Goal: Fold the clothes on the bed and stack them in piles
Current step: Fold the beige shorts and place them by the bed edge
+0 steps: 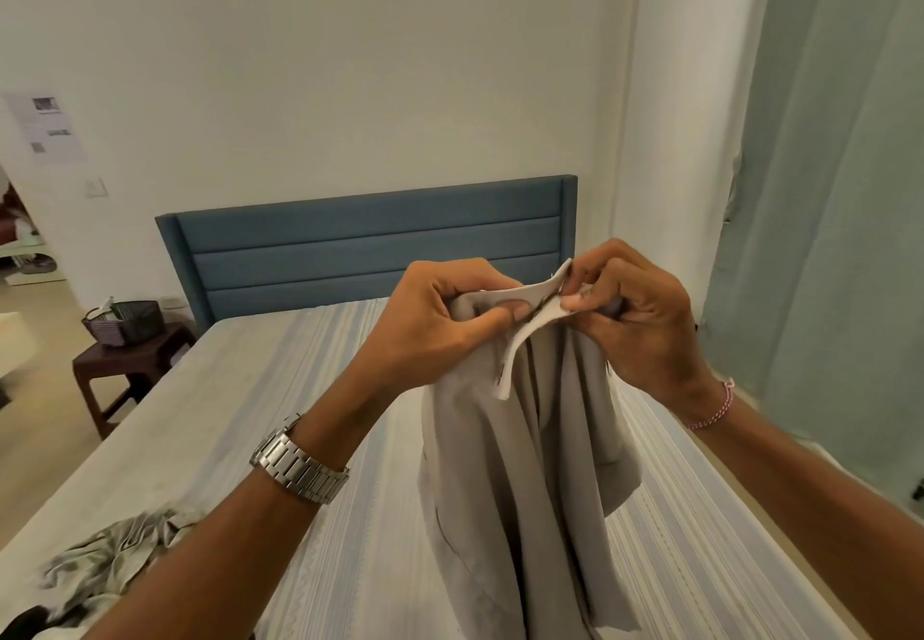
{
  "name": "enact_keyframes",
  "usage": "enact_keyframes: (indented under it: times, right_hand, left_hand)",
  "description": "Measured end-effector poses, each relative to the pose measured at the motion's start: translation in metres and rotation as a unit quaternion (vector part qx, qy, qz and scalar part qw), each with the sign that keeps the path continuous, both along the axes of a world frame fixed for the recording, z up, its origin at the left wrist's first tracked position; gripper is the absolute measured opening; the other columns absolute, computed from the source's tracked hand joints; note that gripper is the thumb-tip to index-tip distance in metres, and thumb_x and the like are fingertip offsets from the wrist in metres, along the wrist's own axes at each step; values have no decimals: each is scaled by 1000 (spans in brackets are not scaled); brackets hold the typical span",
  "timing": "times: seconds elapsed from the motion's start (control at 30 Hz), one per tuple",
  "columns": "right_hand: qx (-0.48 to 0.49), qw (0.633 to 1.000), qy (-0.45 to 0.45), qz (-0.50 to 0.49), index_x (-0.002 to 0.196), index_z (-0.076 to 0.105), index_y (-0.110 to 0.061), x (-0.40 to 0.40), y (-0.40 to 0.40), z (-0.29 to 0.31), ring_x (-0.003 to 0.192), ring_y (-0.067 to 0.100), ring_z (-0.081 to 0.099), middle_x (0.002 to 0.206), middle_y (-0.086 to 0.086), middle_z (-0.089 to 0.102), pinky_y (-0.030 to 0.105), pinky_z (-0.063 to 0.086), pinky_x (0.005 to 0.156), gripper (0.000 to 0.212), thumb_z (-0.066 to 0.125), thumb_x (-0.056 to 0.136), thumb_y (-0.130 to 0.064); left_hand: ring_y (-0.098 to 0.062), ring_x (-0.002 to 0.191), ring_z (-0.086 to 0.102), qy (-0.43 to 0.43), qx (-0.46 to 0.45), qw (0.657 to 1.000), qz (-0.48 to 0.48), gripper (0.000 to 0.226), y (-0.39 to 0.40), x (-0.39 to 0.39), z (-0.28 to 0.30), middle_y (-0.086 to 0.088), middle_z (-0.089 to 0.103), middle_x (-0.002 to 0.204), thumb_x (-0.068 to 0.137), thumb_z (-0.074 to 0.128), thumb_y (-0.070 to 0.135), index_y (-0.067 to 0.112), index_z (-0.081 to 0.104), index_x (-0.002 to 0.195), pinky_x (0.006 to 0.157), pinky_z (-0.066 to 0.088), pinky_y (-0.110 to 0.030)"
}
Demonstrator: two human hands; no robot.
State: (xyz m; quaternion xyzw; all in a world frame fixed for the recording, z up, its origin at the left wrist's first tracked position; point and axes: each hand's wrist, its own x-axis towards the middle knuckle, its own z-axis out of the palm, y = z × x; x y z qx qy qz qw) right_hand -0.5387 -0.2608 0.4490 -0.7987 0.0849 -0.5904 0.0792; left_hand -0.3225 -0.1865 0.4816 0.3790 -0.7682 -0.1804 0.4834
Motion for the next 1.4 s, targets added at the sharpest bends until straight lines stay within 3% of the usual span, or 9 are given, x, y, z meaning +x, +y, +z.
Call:
enact_keyframes:
  times: [0.23,0.6,0.77,0.9,1.0,1.1,1.27,1.4]
  right_hand:
    - [6,1000,3,2,82,64,-13,-3,6,-1,90,9,65,95,0,64,19,57,78,17,79,84,-3]
    - [77,996,19,31,89,69,-15,-13,11,1,88,16,70,96,4,70,27,59,79,20,77,81,1]
    - [127,991,14,34,88,70,-18,-12,14,1,89,18,71,94,-3,73,26,59,82,22,78,81,2]
    - [142,989,15,25,91,70,-16,-16,15,-1,89,14,71,97,-5,71,20,57,83,13,75,82,-8]
    - [147,989,15,24,93,70,-8,-18,13,-4,88,16,71,94,-1,71,20,57,83,14,76,82,-1]
    - [163,986,14,23,94,69,-10,-18,9,-8,87,14,70,95,-2,70,19,57,82,17,75,83,2]
    - [173,985,-1,5,95,66,-21,-16,9,-10,89,12,69,95,-3,69,18,56,80,15,73,86,-11]
    - [172,984,-7,-44,97,65,-26,-13,11,-15,96,13,68,100,-5,69,24,58,83,13,73,87,-29]
  left_hand:
    - [-16,94,69,-69,-74,995,4,21,-1,1,-1,3,73,102,92,72,15,7,76,111,80,55,-20]
    - [-20,94,67,-153,-106,982,-6,19,1,1,6,1,71,102,97,66,13,9,75,113,80,55,-31]
    - [-20,94,67,-161,-110,981,10,20,1,3,5,1,70,102,97,64,13,9,76,113,80,56,-29]
    - [-18,95,67,-172,-122,977,24,24,5,3,4,0,71,103,96,60,19,11,76,112,81,58,-31]
    - [-17,95,67,-177,-123,976,31,25,8,4,3,1,71,104,95,59,20,13,76,113,81,59,-28]
    - [-18,94,67,-182,-122,975,43,26,7,5,3,0,71,104,95,59,22,13,76,114,81,57,-25]
    - [-10,88,68,-163,-68,983,59,23,8,1,4,9,73,99,93,72,29,19,77,113,75,55,-19]
    - [-2,87,66,-182,-12,980,78,45,10,-7,2,16,69,100,75,81,47,29,71,115,77,55,-15]
